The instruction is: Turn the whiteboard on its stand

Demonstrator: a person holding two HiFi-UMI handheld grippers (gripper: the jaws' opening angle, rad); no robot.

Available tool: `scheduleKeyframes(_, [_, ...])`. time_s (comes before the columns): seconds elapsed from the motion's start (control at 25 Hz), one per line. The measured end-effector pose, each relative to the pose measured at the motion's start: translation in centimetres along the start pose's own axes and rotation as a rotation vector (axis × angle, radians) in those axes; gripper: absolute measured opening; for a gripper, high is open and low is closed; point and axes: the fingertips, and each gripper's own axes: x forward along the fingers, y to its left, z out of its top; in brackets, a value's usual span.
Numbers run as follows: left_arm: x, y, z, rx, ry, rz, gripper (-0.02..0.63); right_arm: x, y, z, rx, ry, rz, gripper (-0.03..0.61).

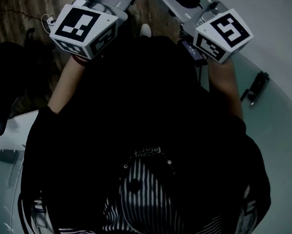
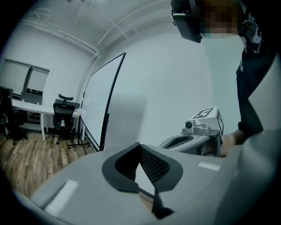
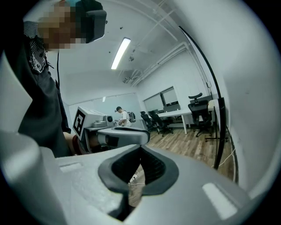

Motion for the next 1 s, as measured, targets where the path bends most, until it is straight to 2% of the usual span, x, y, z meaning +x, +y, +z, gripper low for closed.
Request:
scheduleKeyframes(0.12, [1.6, 2.8, 3.0, 0.013, -0.021, -0.077, -0.014, 2.0, -2.1, 2.9, -0.016, 0.002, -0.066, 0.002])
scheduleKeyframes(0.28, [1.8, 3.0, 5.1, 0.072, -0.091, -0.128, -0.014, 1.8, -2.1, 4.1, -0.035, -0.031, -0.114, 0.002])
scheduleKeyframes(0.48, [2.0, 2.8, 5.4, 0.133, -0.126, -0.135, -0.015, 0.9, -2.5, 5.5, -0.101, -0.110, -0.160, 0.002])
scheduleKeyframes(0.64, [2.4, 2.6, 4.5, 0.124, -0.123, -0.167, -0.014, 0.5, -3.1, 5.1, -0.098, -0.148, -0.185, 0.002])
scheduleKeyframes(0.8, [2.4, 2.4, 4.9, 0.153, -0.134, -0.177, -0.014, 0.4, -3.4, 5.5, -0.114, -0.167, -0.204, 0.002])
scheduleKeyframes(1.0, [2.3, 2.1, 4.7, 0.189, -0.121, -0.196, -0.014, -1.1, -4.1, 6.8, -0.085, -0.189, -0.263, 0.002])
